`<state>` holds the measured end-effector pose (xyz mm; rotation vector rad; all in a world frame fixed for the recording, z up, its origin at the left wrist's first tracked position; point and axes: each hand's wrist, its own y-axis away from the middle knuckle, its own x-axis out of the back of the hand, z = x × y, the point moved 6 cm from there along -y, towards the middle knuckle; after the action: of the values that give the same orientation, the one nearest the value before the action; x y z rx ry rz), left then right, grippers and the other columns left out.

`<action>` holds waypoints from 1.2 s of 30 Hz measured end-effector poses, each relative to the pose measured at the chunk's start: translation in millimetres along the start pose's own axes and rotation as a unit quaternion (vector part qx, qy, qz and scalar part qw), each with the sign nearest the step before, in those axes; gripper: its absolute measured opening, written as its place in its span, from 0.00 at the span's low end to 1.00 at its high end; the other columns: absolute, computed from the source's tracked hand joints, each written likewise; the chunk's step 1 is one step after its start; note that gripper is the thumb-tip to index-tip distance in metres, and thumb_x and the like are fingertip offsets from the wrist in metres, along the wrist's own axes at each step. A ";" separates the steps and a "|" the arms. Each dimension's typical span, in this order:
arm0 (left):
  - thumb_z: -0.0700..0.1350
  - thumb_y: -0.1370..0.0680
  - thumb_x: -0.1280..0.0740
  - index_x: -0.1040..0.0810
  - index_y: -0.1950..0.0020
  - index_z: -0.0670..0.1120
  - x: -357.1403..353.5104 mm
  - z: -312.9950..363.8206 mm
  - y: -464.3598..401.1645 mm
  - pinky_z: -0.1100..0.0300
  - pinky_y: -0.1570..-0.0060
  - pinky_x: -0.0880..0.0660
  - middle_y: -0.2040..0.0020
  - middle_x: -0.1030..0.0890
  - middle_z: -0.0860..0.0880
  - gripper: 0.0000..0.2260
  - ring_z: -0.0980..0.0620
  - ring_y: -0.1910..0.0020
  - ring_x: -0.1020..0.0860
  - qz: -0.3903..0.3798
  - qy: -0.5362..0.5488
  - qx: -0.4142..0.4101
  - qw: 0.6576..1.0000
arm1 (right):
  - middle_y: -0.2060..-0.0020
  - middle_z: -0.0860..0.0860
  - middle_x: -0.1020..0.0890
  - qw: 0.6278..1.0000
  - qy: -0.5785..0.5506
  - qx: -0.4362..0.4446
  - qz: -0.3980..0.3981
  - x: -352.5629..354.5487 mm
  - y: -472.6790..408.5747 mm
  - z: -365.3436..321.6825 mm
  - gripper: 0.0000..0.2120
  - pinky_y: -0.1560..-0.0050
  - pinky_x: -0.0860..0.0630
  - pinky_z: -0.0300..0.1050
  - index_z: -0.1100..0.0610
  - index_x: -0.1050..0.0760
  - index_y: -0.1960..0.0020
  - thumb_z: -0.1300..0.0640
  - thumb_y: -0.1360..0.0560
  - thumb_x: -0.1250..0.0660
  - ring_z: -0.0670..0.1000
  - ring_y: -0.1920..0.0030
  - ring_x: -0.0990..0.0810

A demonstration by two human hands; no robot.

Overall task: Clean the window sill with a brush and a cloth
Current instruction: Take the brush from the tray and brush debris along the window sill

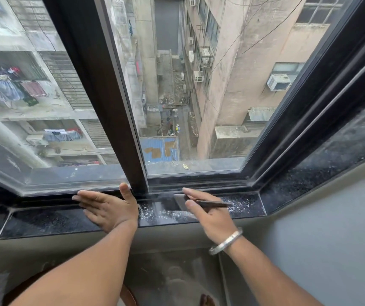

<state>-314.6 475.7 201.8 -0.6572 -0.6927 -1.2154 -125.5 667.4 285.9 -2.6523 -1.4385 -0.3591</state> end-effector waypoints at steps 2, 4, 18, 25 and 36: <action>0.74 0.23 0.58 0.60 0.21 0.33 -0.8 -0.8 -0.4 0.42 0.24 0.49 0.20 0.55 0.32 0.49 0.35 0.20 0.48 0.002 0.001 -0.001 1.000 | 0.46 0.44 0.16 0.995 -0.023 0.007 0.102 32.9 9.1 3.5 0.13 0.48 0.26 0.28 0.53 0.19 0.41 0.61 0.24 0.31 0.38 0.45 0.19; 0.74 0.23 0.57 0.61 0.21 0.34 -1.3 -1.7 -0.6 0.42 0.23 0.49 0.20 0.55 0.32 0.49 0.35 0.20 0.48 0.003 0.001 0.001 1.000 | 0.46 0.46 0.16 0.970 0.027 0.001 0.243 75.6 19.9 11.5 0.12 0.48 0.28 0.26 0.53 0.19 0.42 0.61 0.24 0.32 0.38 0.46 0.19; 0.73 0.23 0.58 0.59 0.21 0.33 1.6 0.4 0.6 0.42 0.24 0.46 0.20 0.53 0.31 0.48 0.34 0.21 0.45 0.004 -0.002 0.002 1.000 | 0.44 0.45 0.16 0.976 0.117 -0.088 0.164 0.4 -27.1 10.5 0.13 0.46 0.25 0.34 0.48 0.19 0.40 0.55 0.23 0.35 0.43 0.44 0.19; 0.73 0.23 0.57 0.61 0.21 0.34 3.0 0.1 2.4 0.42 0.23 0.48 0.19 0.55 0.32 0.48 0.36 0.20 0.48 -0.010 -0.014 0.002 1.000 | 0.44 0.42 0.17 0.997 -0.031 -0.041 0.064 6.9 -6.5 2.9 0.13 0.43 0.25 0.34 0.48 0.20 0.40 0.56 0.23 0.32 0.39 0.43 0.20; 0.73 0.24 0.59 0.60 0.21 0.33 6.6 3.7 4.6 0.43 0.23 0.48 0.20 0.54 0.32 0.49 0.36 0.20 0.47 -0.008 -0.022 0.002 1.000 | 0.44 0.50 0.15 0.932 0.193 -0.074 0.299 38.7 -16.3 11.2 0.14 0.44 0.24 0.43 0.52 0.20 0.39 0.56 0.24 0.35 0.52 0.44 0.18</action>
<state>-309.3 475.6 208.8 -0.6782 -0.7391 -1.2178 -117.1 710.0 284.6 -2.7469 -0.4741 -0.8741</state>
